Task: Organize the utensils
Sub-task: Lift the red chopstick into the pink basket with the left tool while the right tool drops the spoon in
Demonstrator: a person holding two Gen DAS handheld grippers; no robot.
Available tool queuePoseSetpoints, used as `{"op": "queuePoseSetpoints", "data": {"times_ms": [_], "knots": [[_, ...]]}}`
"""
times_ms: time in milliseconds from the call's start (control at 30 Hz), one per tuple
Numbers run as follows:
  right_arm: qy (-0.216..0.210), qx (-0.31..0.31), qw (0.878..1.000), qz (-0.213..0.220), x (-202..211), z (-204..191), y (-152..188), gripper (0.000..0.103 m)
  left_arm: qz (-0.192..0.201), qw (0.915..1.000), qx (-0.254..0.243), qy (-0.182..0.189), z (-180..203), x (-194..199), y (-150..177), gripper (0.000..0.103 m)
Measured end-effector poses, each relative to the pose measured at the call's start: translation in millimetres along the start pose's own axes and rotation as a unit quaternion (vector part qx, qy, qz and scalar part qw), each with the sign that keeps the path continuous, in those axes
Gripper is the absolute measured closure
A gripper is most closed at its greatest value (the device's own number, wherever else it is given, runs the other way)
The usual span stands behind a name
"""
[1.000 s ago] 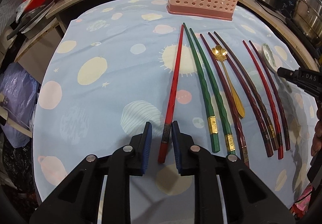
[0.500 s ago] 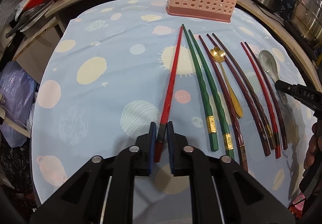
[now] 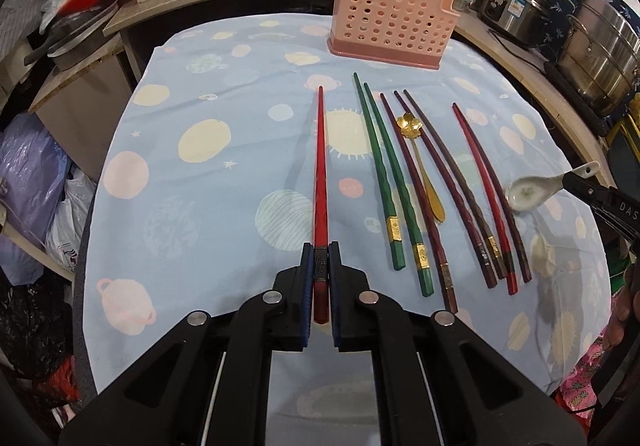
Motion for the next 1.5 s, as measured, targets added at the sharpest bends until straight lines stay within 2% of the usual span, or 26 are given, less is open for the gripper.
{"op": "queuePoseSetpoints", "data": {"times_ms": [233,367,767,1133,1500], "knots": [[-0.006,0.006,1.0,0.019,23.4,-6.7,3.0,0.096,0.024,0.9997,-0.003,0.003,0.0,26.1,-4.6,0.096],[-0.009,0.013,0.999,0.031,33.8,-12.7,-2.9,0.096,0.047,0.9989,-0.003,0.005,0.0,46.5,-17.7,0.096],[-0.033,0.04,0.997,0.058,50.7,-44.1,-44.9,0.096,0.144,0.9895,-0.011,-0.006,0.5,117.2,-103.8,0.096],[-0.044,0.069,0.993,0.086,53.1,-80.1,-123.4,0.096,0.234,0.9719,-0.025,0.004,13.6,187.4,-204.2,0.097],[-0.026,0.064,0.991,0.116,36.6,-90.7,-233.2,0.096,0.318,0.9475,-0.018,0.03,37.2,238.5,-319.7,0.097]]}}
Point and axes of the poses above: each gripper's, at about its wrist camera, not at the fingertips, and x roughly against the way its jaws point, z to its right, y to its underside, the point moved 10 cm from there along -x, roughly the way its jaws point, and after that the axes turned 11 degrees about -z, right-handed, at the moved point
